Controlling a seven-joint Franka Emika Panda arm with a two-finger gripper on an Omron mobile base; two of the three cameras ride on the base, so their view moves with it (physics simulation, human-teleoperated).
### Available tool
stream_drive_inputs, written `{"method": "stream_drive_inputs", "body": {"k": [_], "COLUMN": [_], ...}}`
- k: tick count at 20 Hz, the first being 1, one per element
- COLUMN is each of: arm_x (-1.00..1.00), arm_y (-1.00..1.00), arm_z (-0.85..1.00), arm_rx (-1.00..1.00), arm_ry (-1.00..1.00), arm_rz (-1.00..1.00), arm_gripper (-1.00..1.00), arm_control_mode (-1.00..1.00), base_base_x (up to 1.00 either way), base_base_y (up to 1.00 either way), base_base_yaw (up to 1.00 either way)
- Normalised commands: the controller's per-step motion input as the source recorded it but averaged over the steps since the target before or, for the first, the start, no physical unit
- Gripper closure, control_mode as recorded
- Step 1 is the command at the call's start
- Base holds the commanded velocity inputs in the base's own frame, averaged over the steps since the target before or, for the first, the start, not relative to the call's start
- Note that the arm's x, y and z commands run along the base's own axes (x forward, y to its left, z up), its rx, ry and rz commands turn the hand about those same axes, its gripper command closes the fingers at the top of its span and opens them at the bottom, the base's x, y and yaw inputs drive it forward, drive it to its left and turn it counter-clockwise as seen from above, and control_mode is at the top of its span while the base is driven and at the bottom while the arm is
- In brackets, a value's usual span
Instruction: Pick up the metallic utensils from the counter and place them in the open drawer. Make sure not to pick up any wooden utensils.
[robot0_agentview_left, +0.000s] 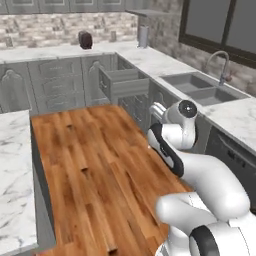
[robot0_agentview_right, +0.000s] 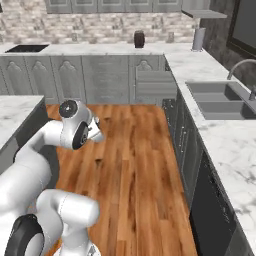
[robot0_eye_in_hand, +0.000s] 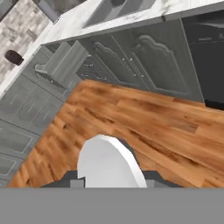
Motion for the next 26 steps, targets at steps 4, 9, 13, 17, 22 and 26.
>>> {"method": "stream_drive_inputs", "body": {"k": [4, 9, 13, 17, 22, 26], "arm_x": [0.0, 0.0, 0.0, 0.0, 0.0, 0.0], "arm_y": [0.0, 0.0, 0.0, 0.0, 0.0, 0.0], "arm_z": [0.0, 0.0, 0.0, 0.0, 0.0, 0.0], "arm_rx": [0.0, 0.0, 0.0, 0.0, 0.0, 0.0], "arm_ry": [0.0, 0.0, 0.0, 0.0, 0.0, 0.0], "arm_rz": [0.0, 0.0, 0.0, 0.0, 0.0, 0.0], "arm_gripper": [1.0, 1.0, 1.0, 1.0, 1.0, 1.0], "arm_control_mode": [1.0, 1.0, 1.0, 1.0, 1.0, 1.0], "base_base_x": [1.0, 1.0, 1.0, 1.0, 1.0, 1.0], "base_base_y": [-0.15, -0.02, -0.23, -0.7, -0.69, -0.6], "base_base_yaw": [0.13, 0.13, 0.07, 0.0, 0.0, 0.0]}}
